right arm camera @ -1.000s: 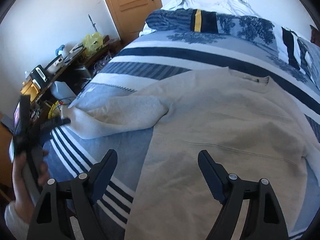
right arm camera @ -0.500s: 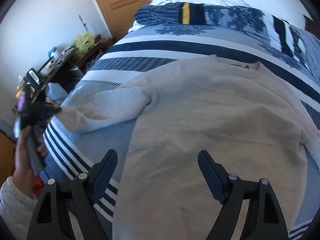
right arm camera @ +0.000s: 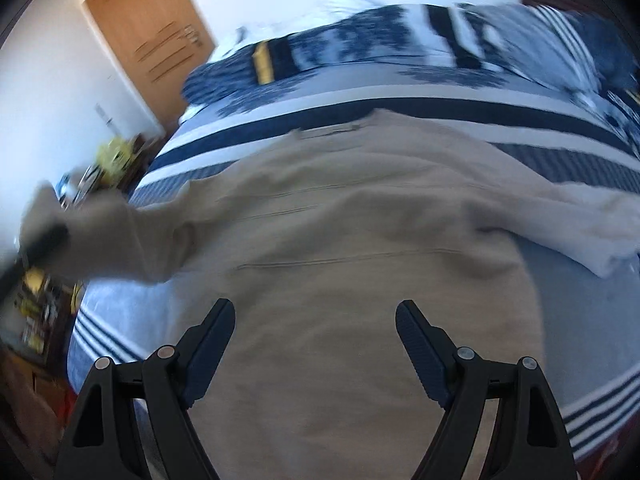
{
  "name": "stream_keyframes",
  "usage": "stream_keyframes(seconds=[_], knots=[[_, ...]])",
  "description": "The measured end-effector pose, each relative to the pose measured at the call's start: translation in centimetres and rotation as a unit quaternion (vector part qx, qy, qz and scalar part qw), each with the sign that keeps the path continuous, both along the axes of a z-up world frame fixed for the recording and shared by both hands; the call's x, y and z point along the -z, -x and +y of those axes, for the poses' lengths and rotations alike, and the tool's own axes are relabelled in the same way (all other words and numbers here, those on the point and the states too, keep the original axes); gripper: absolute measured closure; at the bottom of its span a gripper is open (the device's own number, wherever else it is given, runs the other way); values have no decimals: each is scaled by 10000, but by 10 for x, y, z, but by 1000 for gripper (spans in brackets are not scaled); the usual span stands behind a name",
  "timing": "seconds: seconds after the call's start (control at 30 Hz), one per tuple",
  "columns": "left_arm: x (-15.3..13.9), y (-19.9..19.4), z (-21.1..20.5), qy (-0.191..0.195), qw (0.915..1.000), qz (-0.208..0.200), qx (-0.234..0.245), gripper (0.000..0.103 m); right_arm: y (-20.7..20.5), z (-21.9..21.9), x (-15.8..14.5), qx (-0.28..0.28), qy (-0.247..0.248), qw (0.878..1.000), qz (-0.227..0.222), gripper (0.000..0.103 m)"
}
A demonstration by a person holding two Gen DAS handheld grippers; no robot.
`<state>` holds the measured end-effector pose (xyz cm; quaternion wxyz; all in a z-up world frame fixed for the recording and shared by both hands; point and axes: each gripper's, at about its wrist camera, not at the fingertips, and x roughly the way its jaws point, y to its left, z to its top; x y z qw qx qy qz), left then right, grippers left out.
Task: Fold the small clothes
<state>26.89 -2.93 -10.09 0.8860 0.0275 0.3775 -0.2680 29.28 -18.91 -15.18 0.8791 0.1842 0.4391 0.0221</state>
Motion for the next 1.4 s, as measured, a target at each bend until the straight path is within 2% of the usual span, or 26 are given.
stream_keyframes(seconds=[0.07,0.17,0.2,0.23,0.3,0.33,0.4,0.5,0.63,0.73,0.77,0.8,0.83,0.87,0.93,1.03,1.07,1.13,1.2,1.27,1.4], knots=[[36,2,-26,-150,9985,475,247,98,4,-22,7,147,-112,9998,79,17],[84,6,-46,-407,9910,1232,332,97,9,-43,23,277,-328,9989,196,17],[93,9,-46,-448,9886,1406,305,91,11,-46,29,253,-429,9985,230,17],[97,16,-46,-423,9875,1491,293,80,10,-49,34,187,-556,9979,257,17],[94,30,-34,-238,9876,1541,181,50,11,-50,42,72,-769,9966,275,17],[88,39,-30,-168,9895,1426,135,47,10,-49,46,-36,-930,9953,268,17],[78,52,-22,-173,9926,1197,119,44,8,-45,54,-234,-1149,9927,262,17],[76,52,-11,-255,9927,1174,-116,40,-3,-30,63,-582,-1540,9861,225,16],[86,39,24,-185,9855,1462,-844,40,-37,18,65,-1488,-1678,9744,171,17],[82,35,46,-112,9805,1522,-1238,40,-52,61,72,-2068,-1506,9658,424,17],[80,33,50,-88,9790,1548,-1325,40,-52,73,76,-2126,-1262,9674,543,35],[77,32,54,-98,9777,1566,-1399,40,-52,81,79,-2018,-875,9729,712,56],[73,33,56,-76,9772,1562,-1436,40,-49,84,80,-1888,-619,9764,847,92],[69,34,58,-22,9769,1563,-1456,40,-42,81,75,-1775,-646,9789,776,96],[62,36,60,65,9758,1606,-1484,40,-11,62,54,-1280,-713,9884,410,96],[54,36,55,389,9719,1809,-1453,40,39,26,27,-518,-936,9942,-99,97],[50,36,53,530,9702,1889,-1421,40,52,14,24,-312,-1072,9937,-115,97],[41,39,44,850,9660,2021,-1368,39,73,-1,35,4,-1444,9895,54,97],[33,43,34,952,9640,2087,-1343,39,85,-7,54,120,-1674,9855,264,96],[25,47,21,998,9635,2109,-1308,39,93,-7,68,81,-1588,9858,535,96],[2,66,1,914,9667,2054,-1224,39,113,-22,71,253,-1595,9849,615,94]])
